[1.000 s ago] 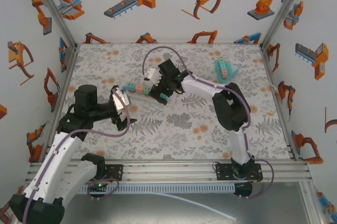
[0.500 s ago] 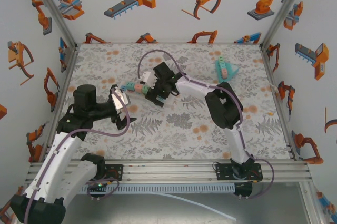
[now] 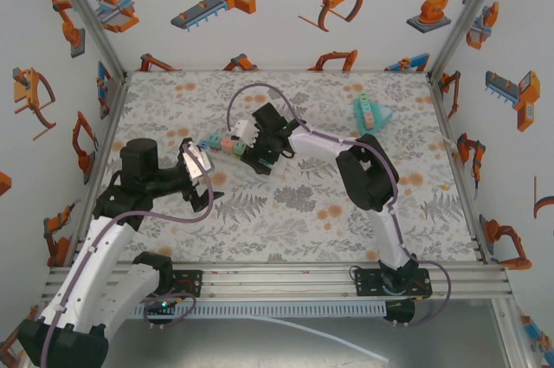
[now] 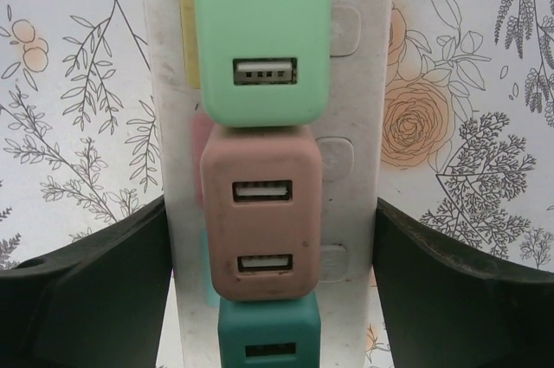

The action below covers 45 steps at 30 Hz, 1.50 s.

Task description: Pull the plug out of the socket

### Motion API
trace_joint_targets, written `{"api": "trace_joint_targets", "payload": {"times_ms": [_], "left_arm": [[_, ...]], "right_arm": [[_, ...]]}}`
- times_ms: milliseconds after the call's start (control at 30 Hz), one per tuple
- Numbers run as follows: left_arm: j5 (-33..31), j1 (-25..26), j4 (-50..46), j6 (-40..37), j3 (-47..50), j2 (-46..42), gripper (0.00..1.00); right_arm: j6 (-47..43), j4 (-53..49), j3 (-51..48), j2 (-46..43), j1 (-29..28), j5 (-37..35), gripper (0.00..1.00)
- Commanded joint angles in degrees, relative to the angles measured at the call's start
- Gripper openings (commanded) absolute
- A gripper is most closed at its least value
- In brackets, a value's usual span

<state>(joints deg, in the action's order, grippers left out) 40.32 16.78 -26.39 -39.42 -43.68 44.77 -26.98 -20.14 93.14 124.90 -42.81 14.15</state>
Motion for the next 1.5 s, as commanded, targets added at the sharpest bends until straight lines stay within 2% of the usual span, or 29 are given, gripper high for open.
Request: {"api": "trace_joint_targets", "payload": {"times_ms": [0,67,300,500,600,667,733,800,900,1033,1133,1333,1433,1467], "left_arm": [[0.4,-0.4,1.3,0.7,0.6,0.2,0.97],[0.0,-0.4,1.5,1.0,0.6,0.2,0.97],[-1.8,-0.6,4.3,3.1,1.7,-0.7,0.97],[-1.9,-0.8,7.6,5.9,2.3,-0.1,0.97],[-1.5,-0.8,13.1,10.1,4.2,0.8,0.97],[-0.8,-0.8,12.8,10.3,3.6,1.7,0.97],[-1.8,-0.8,14.6,12.9,3.3,2.5,0.97],[-4.3,-0.8,16.9,17.5,3.4,3.4,0.97],[-9.6,-0.5,20.4,28.7,2.9,5.0,0.97],[-18.8,-0.3,24.2,47.5,2.4,8.4,0.97],[-23.9,-0.2,23.4,56.2,1.9,12.2,0.97],[-26.2,0.2,18.2,65.1,0.1,18.5,0.97],[-27.2,0.5,12.6,67.8,-2.0,21.5,0.99],[-27.1,0.6,11.4,68.6,-2.3,22.3,0.98]], "right_arm": [[-5.3,-4.2,-3.0,-3.2,-0.3,3.0,0.66],[-8.7,-7.5,-4.7,-5.3,-0.3,4.7,0.64],[-16.5,-17.7,-12.6,-13.4,1.1,3.9,0.62],[-18.9,-18.5,-23.0,-20.7,3.0,1.7,0.62],[-19.2,-17.8,-26.1,-22.8,3.8,2.3,0.62],[-19.3,-16.7,-27.0,-23.7,3.8,2.7,0.65],[-18.9,-15.2,-27.4,-24.4,3.8,3.2,0.75],[-18.5,-13.3,-27.7,-25.5,3.8,3.2,0.83],[-17.4,-10.6,-28.0,-28.1,3.8,4.6,0.89],[-16.4,-6.7,-29.6,-33.5,3.8,7.2,0.93],[-16.0,-4.2,-31.4,-38.5,4.0,9.5,0.93],[-10.1,5.7,-38.8,-50.0,9.7,15.6,0.93],[-10.4,7.8,-43.4,-54.7,13.0,15.8,0.93],[-10.8,7.5,-44.4,-55.9,13.8,15.8,0.93]]}}
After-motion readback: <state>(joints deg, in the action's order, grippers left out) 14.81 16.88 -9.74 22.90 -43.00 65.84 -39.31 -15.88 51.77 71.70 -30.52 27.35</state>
